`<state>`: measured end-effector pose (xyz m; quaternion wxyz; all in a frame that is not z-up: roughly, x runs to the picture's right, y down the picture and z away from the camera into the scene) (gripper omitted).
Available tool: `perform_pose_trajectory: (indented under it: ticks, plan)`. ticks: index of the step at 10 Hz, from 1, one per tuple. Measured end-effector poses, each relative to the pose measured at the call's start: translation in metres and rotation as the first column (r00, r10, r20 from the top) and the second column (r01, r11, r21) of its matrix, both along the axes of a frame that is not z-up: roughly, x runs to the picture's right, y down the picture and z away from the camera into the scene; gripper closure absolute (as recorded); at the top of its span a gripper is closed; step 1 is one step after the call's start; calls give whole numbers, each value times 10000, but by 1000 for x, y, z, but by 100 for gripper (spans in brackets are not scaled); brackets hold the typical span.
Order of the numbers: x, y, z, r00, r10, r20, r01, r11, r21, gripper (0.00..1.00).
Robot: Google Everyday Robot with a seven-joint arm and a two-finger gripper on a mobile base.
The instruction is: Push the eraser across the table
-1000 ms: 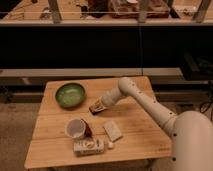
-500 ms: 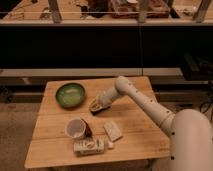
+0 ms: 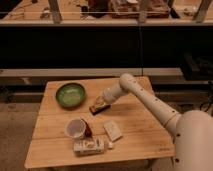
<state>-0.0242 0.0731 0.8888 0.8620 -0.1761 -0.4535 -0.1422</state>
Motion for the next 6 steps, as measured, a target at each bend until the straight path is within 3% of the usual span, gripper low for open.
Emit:
perform_pose_trajectory:
  ticks: [2, 4, 6]
  plan:
    - [56, -22, 9, 9963, 484, -703, -475, 9988, 138, 100]
    - [91, -35, 22, 9890, 769, -1266, -745, 9969, 238, 100]
    - [108, -40, 32, 9868, 763, -1429, -735, 9970, 246, 100]
